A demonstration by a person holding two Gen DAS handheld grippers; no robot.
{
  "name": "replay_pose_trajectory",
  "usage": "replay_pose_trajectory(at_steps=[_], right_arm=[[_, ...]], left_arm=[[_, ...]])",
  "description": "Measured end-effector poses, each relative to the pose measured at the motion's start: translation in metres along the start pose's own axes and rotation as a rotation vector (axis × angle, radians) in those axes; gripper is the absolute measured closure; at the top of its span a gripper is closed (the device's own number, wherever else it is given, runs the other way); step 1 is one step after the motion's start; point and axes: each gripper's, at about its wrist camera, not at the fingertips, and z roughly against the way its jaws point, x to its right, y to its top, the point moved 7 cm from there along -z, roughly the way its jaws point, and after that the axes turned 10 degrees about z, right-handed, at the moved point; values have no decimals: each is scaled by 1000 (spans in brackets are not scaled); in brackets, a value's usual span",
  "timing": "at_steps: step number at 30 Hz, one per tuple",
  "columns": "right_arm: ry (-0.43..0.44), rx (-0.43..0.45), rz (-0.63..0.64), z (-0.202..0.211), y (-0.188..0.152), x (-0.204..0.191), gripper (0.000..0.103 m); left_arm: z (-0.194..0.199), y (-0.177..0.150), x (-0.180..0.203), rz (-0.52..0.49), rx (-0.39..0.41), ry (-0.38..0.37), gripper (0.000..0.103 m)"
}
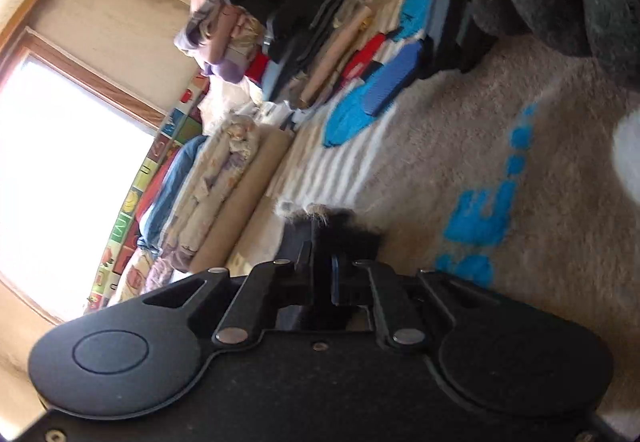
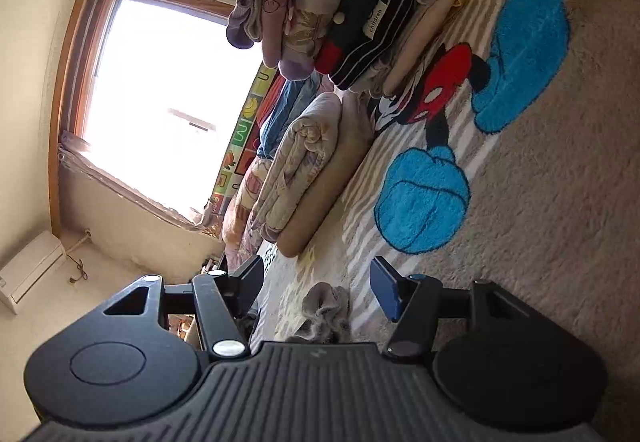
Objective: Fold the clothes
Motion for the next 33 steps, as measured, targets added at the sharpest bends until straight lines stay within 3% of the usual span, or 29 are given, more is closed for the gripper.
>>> replay_pose_trajectory(at_steps=[2, 3, 4, 6, 9, 10, 13, 15, 17, 19, 20, 24, 29, 32, 33], right_arm=[[-11, -8, 32, -2, 0, -3, 42], [-16, -11, 60, -3, 0, -7, 42], [-19, -15, 93, -4, 0, -11, 42], [-6, -27, 175, -7, -1, -25, 42], [40, -61, 341, -14, -10, -55, 43], [67, -83, 396, -19, -15, -66, 43], [137, -167, 566, -37, -41, -98, 43], [121, -219, 677, -52, -59, -111, 43], [34, -270, 798, -69, -75, -114, 44], [-85, -316, 839, -83, -82, -101, 44], [-119, -326, 839, -87, -83, -97, 47], [-176, -310, 866, -85, -81, -94, 47], [-214, -326, 872, -89, -81, -86, 48], [-216, -298, 864, -87, -77, -88, 48], [-223, -278, 853, -84, -72, -88, 48]], left_arm=[[9, 2, -4, 25, 18, -25, 89], [15, 3, -8, 46, 26, -38, 75], [25, 4, -14, 66, 39, -52, 54], [48, 2, -27, 151, 61, -112, 43], [68, -17, -62, 380, 30, -186, 48], [67, -29, -80, 479, 3, -174, 56], [47, -74, -133, 749, -104, -80, 56], [34, -103, -156, 877, -165, -10, 56], [12, -125, -170, 980, -244, -15, 56], [-9, -136, -168, 981, -332, -63, 49], [-5, -133, -170, 964, -327, -56, 48], [7, -117, -178, 873, -246, -24, 49], [-18, -137, -163, 886, -283, -78, 43], [22, -134, -188, 924, -155, -9, 43], [35, -140, -192, 918, -150, 12, 43]])
